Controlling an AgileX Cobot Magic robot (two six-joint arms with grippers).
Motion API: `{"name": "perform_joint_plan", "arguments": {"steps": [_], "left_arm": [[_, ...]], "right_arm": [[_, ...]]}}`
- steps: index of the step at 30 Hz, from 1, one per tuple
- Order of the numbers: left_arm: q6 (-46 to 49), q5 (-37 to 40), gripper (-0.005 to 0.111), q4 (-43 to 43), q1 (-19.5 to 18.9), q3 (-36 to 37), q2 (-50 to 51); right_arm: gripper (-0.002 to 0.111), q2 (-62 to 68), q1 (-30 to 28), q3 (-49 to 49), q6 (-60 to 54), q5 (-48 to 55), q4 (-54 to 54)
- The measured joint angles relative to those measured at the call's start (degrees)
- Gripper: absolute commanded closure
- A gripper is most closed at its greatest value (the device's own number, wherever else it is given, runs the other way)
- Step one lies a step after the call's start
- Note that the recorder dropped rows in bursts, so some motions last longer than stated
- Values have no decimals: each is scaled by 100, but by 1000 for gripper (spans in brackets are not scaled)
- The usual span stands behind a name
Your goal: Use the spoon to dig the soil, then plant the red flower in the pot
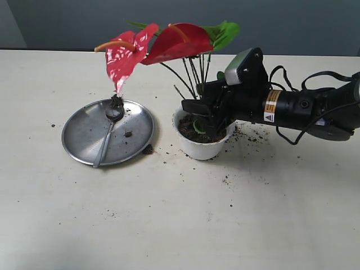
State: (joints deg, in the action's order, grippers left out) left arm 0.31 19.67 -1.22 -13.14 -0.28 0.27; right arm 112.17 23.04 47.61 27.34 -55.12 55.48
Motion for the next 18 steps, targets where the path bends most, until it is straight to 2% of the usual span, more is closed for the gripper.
{"name": "perform_joint_plan", "arguments": {"steps": [2,11,15,18], "left_arm": [[0,0,106,0,0,0,0],[0,0,106,0,0,0,0],[0,0,106,0,0,0,0],[0,0,106,0,0,0,0]], "right_arm": [[37,0,0,0,12,0,-43],[37,-14,0,0,23,0,-52],[27,-14,0,-14,34,-45,-52],[27,-14,0,-14,34,-59,-52]]}}
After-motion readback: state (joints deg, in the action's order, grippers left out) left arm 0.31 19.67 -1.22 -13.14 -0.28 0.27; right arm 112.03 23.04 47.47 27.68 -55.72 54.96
